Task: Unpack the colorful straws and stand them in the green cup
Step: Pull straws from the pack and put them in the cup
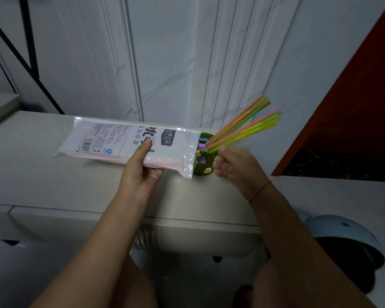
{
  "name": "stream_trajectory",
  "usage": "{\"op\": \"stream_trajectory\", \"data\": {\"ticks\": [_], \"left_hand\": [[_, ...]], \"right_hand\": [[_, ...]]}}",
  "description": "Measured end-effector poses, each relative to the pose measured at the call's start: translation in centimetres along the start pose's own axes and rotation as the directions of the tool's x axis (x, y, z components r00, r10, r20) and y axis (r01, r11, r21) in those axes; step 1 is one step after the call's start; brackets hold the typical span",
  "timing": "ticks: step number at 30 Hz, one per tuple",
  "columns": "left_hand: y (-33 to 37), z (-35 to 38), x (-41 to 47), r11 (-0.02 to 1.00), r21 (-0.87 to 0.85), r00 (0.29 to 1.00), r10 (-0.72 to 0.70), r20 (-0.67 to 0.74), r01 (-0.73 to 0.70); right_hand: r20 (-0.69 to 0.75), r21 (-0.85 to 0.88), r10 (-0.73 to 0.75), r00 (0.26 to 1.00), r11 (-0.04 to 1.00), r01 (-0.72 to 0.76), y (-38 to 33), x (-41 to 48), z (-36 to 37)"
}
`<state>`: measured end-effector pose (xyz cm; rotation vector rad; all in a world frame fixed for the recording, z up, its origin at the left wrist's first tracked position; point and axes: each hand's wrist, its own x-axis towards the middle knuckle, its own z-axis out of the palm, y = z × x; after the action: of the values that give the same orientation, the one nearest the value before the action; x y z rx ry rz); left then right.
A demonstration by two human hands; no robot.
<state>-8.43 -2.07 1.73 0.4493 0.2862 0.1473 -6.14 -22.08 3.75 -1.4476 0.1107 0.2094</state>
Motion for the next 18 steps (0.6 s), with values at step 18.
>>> {"op": "stream_trajectory", "data": {"ticks": [18], "left_hand": [[1.3,-1.0,-0.3,0.998,-0.059,0.999,0.033,0.006,-0.033]], "right_hand": [[-0.083,0.073,-0.159,0.984,0.984,0.165,0.1,0.1,-0.4]]}}
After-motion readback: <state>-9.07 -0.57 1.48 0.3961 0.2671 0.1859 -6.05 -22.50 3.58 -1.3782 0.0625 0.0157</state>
